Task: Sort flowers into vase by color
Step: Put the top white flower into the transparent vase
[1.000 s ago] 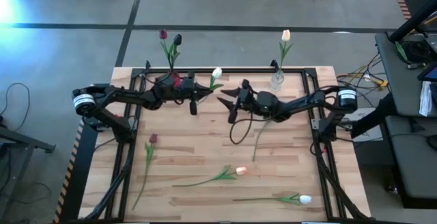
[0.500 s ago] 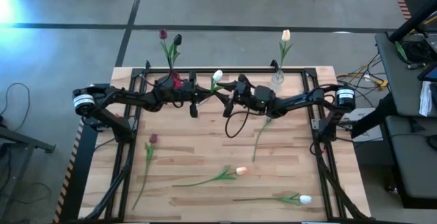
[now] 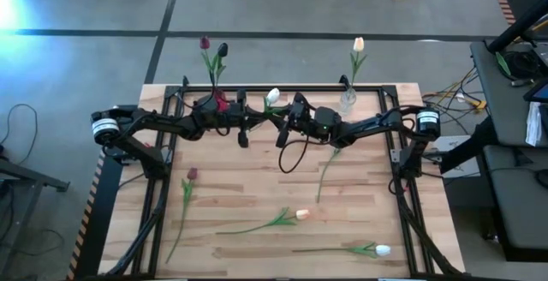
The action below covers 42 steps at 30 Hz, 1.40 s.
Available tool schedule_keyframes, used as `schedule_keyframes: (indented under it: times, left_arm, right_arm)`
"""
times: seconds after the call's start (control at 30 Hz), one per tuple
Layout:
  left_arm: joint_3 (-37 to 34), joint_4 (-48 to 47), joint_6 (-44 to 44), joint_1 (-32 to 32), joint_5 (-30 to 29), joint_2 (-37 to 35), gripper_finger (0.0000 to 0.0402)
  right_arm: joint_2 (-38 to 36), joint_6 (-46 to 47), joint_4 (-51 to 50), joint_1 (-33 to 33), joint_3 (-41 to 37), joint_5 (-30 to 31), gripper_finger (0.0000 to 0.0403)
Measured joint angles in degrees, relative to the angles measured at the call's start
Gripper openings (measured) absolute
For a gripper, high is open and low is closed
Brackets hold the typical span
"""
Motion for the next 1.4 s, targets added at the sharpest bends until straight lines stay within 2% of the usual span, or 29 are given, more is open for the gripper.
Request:
schedule_keyframes:
  times: [0.13,0.3,0.57,0.77,0.97,1.13,1.4]
  left_arm:
    - [-0.02,0.18,-0.66,0.03,-0.76,0.0,0.0033]
    - [-0.15,0.46,-1.05,0.03,-2.14,0.0,0.0072]
    - [-0.39,-0.02,0.56,-0.04,-3.85,0.68,0.0146]
    - [-0.39,0.39,3.7,-0.02,-4.68,1.8,0.0182]
    - [-0.42,2.64,5.64,-0.02,-4.42,2.32,0.0187]
    - [-0.42,4.73,6.44,0.05,-4.39,2.32,0.0187]
    - [-0.42,4.91,3.36,0.05,-4.37,2.29,0.0187]
  right_arm:
    - [-0.19,-1.9,0.02,0.02,0.0,-0.26,0.0019]
    - [-1.82,-5.05,-1.56,-0.16,-0.07,-0.02,0.0015]
    - [-10.47,-8.17,-12.08,-1.53,-1.02,1.91,0.0013]
    - [-22.18,-9.76,-27.33,-2.36,-3.42,8.21,0.0013]
    - [-37.19,-8.17,-44.7,-2.27,-4.37,21.46,0.0013]
    - [-49.09,-3.35,-55.55,-2.41,-4.39,29.15,0.0013]
    - [-60.66,0.61,-64.36,-5.77,-4.39,31.54,0.0013]
